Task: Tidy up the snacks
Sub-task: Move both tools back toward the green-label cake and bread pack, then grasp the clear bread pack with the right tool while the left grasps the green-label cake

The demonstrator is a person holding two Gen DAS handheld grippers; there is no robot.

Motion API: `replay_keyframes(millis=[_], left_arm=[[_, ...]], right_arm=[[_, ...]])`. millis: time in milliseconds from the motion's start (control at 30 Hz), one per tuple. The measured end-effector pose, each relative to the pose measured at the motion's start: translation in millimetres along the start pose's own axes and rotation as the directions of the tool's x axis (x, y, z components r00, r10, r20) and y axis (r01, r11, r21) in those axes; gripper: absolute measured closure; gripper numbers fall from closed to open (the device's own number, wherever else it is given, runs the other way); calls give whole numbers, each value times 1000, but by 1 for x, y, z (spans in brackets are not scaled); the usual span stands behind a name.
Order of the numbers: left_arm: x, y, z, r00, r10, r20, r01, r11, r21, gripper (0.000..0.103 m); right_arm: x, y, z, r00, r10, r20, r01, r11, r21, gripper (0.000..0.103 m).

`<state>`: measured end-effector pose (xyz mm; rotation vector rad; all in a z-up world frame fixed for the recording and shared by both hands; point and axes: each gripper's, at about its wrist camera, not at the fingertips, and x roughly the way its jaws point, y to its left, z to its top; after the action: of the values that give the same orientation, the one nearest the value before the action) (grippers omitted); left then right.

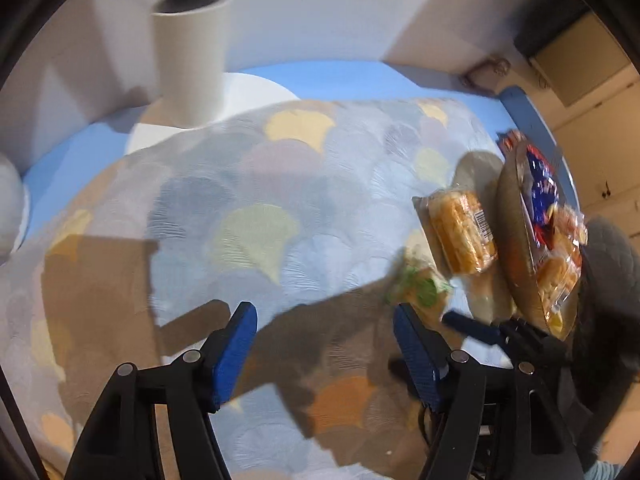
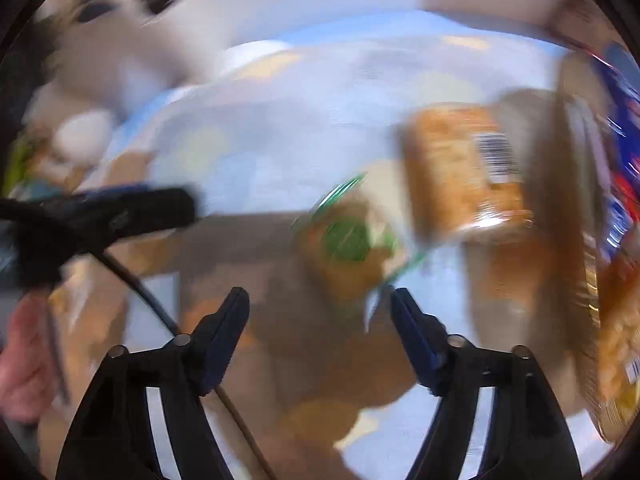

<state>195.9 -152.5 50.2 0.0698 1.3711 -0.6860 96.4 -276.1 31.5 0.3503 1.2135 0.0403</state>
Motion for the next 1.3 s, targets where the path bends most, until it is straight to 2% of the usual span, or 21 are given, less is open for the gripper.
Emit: replay_keyframes(millis=[67, 167, 267, 400, 467, 567, 667, 700, 767, 800, 967, 1067, 1200, 1300], left_arm=[[-5, 7, 3, 1000, -13, 11, 13, 1000, -11, 35], [0, 3, 8, 999, -54, -4, 54, 998, 28, 35], [17, -18, 7, 997, -56, -46, 60, 994, 95, 35], [34, -42, 2, 998, -32, -49, 39, 989, 146, 35], [40, -47, 1, 999, -30, -36, 35, 992, 125, 35], [47, -41, -3, 998, -61, -31, 62, 997, 33, 35], [48, -40, -11, 999, -40, 12, 40, 999, 5, 35], [48, -41, -13, 999, -35, 16, 35, 999, 4, 35], [46, -42, -17, 999, -39, 13, 40, 999, -6, 35], [44, -42, -20, 999, -43, 13, 43, 999, -8, 35], [46, -49, -32, 998, -69, 14, 69, 998, -12, 35], [47, -52, -36, 995, -102, 10, 102, 995, -23, 35], [48, -53, -35, 995, -95, 28, 96, 994, -46, 35], [52, -62, -34, 997, -25, 73, 27, 999, -20, 38]], right_arm=[[-12, -2, -8, 999, 43, 7, -43, 999, -8, 31], [-19, -21, -19, 1000, 0, -30, 1, 999, 53, 31], [-44, -31, -16, 1000, -11, -9, 12, 995, 102, 31], [-87, -33, 26, 992, -115, 54, 112, 992, 58, 27], [-94, -36, 54, 986, -167, 27, 168, 985, -26, 26], [-93, -41, 92, 975, -221, -24, 216, 968, -126, 26], [-77, -37, 118, 968, -226, -112, 201, 960, -197, 26], [-63, -32, 125, 960, -233, -154, 192, 952, -239, 26], [-43, -28, 128, 922, -331, -201, 252, 907, -338, 26], [-32, -25, 127, 905, -355, -232, 252, 891, -378, 24], [-7, -9, 130, 867, -390, -310, 218, 857, -468, 26], [4, 1, 133, 833, -463, -303, 246, 801, -546, 26], [27, 0, 135, 783, -474, -402, 206, 808, -552, 30], [39, -2, 134, 754, -479, -450, 198, 818, -540, 29]])
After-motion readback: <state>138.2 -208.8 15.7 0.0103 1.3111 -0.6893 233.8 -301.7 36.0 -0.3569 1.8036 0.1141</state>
